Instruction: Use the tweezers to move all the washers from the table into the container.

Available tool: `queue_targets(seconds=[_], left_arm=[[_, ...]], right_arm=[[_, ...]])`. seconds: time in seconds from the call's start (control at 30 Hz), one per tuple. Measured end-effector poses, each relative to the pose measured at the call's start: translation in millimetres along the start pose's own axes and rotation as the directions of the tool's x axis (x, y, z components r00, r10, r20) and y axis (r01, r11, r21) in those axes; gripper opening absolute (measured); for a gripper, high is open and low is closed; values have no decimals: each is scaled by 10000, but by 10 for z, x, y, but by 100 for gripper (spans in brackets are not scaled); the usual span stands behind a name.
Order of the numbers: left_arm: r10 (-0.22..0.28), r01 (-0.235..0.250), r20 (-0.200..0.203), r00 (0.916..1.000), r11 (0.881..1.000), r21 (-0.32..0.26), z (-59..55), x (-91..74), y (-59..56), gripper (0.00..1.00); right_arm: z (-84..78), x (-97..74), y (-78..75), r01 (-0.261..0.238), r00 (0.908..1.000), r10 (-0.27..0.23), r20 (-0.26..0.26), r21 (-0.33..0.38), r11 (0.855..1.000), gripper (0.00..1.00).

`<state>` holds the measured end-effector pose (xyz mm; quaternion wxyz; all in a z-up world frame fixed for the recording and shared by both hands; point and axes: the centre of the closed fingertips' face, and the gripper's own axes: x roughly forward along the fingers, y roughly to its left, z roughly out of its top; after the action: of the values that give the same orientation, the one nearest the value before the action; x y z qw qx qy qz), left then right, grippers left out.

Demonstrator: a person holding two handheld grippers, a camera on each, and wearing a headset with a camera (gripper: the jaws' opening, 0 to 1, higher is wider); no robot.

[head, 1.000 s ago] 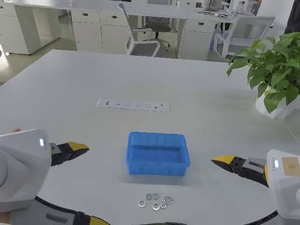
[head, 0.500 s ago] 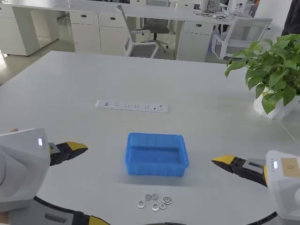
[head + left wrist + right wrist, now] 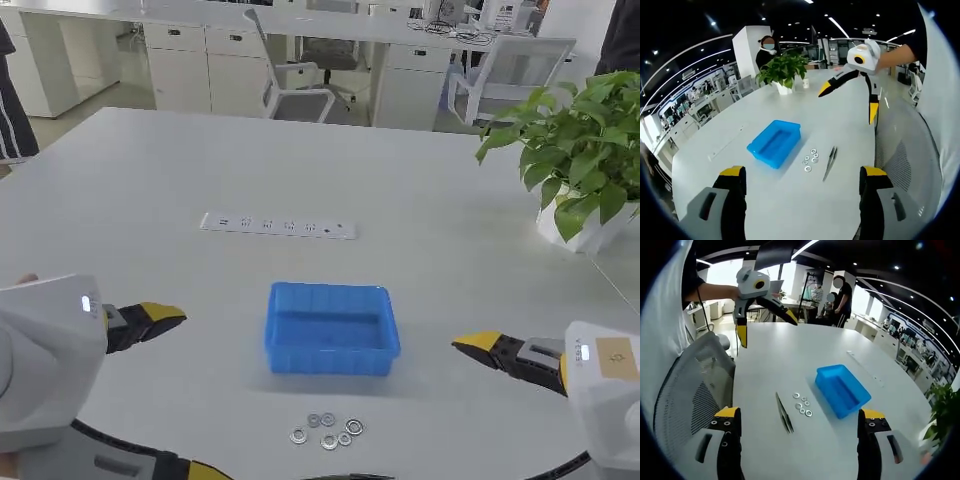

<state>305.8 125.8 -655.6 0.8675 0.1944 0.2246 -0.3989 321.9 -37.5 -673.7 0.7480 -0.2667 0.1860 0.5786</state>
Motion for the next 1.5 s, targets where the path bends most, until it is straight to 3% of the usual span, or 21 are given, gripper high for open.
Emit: queue_targets(seconds=[0.3, 0.4, 0.63, 0.73, 0.93, 1.0, 1.07, 1.2, 1.3, 1.4, 1.5], left_arm=[[69, -69, 39, 10000, 10000, -24, 5, -1, 19, 99], [128, -129, -198, 9997, 9999, -40, -67, 12, 36, 99], [14, -16, -285, 9996, 10000, -56, -109, 44, -4, 99], [289, -285, -310, 9991, 9995, 135, -152, 62, 13, 99], [427, -432, -136, 9990, 9983, -387, -209, 37, 22, 99], [370, -383, -347, 9987, 9985, -378, -277, 47, 16, 99], [603, -597, -613, 9963, 9981, 123, -350, 50, 62, 99], [482, -502, -417, 9980, 9976, -477, -357, 81, 75, 99], [339, -362, -550, 9979, 9985, -409, -391, 139, 55, 97], [531, -556, -808, 9953, 9980, -286, -474, 183, 107, 95], [489, -526, -622, 9969, 9968, -600, -475, 217, 102, 92]], right_arm=[[2, 19, -4, -50, 9999, 49, -105, -84, 10000, 97], [11, 33, -3, -77, 9999, 76, -116, -99, 9999, 97], [-36, 75, 22, -250, 9990, 237, -389, -350, 9991, 97], [-54, 91, 20, -274, 9986, 258, -458, -349, 9990, 96], [-112, 121, -5, -251, 9984, 240, -508, -209, 9995, 96], [-162, 142, -14, -257, 9981, 252, -567, -90, 9996, 95], [-200, 161, -7, -306, 9979, 300, -573, -93, 9995, 92], [-244, 210, 24, -437, 9978, 441, -498, 93, 9990, 90], [-309, 274, 33, -373, 9976, 380, -579, 132, 9992, 91], [-355, 329, 57, -521, 9966, 538, -632, 273, 9983, 91], [-302, 396, 76, -497, 9984, 506, -232, 396, 9980, 85]])
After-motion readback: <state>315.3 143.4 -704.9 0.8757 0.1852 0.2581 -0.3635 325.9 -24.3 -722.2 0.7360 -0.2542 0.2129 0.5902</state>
